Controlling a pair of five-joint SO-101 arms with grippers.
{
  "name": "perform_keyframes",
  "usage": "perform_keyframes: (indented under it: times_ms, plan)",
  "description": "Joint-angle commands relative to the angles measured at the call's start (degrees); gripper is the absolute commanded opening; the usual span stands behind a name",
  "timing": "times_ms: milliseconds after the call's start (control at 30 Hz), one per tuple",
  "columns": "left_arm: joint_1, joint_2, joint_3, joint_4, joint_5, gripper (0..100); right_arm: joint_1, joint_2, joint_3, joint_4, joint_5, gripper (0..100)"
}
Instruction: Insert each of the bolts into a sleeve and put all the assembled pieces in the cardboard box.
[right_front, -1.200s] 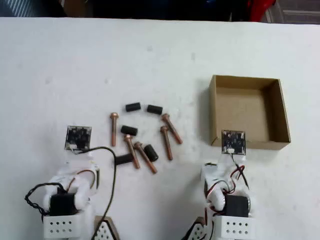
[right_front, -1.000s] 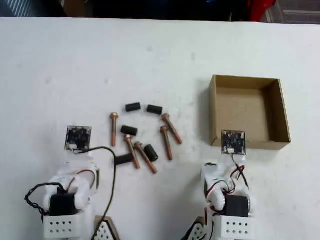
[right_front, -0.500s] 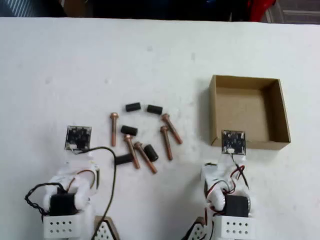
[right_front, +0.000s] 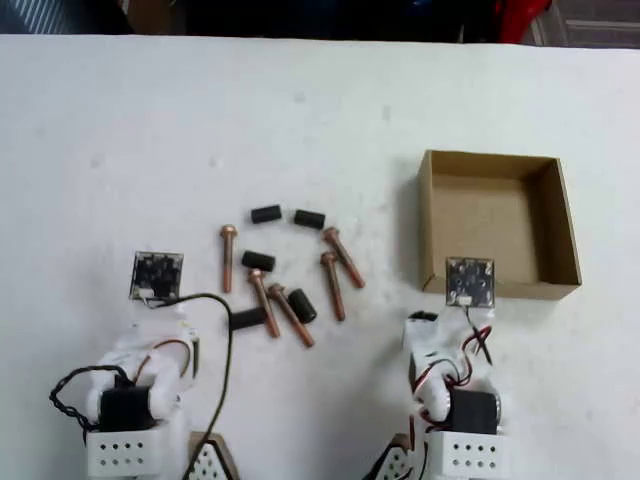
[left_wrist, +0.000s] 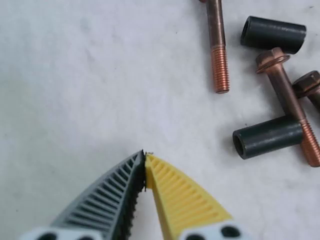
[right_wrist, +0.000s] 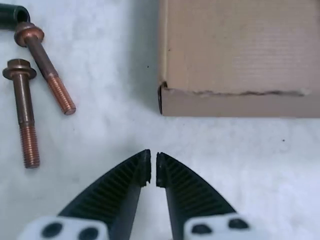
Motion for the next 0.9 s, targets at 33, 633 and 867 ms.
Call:
perform_keyframes:
  times_ms: [33,633,867]
  plan:
    - [0.8,-0.3,-0.2,0.2,0.7,2,-0.4,-0.6,0.5,-4.0,0.1,1.7]
    - [0.6,-0.3,-0.2,0.3,0.6,2,-5.1,-0.6,0.5,-1.4,20.8,1.8]
    - [0.6,-0.3,-0.2,0.3,0.5,2,-6.3,-0.6,0.5,6.5,20.7,1.8]
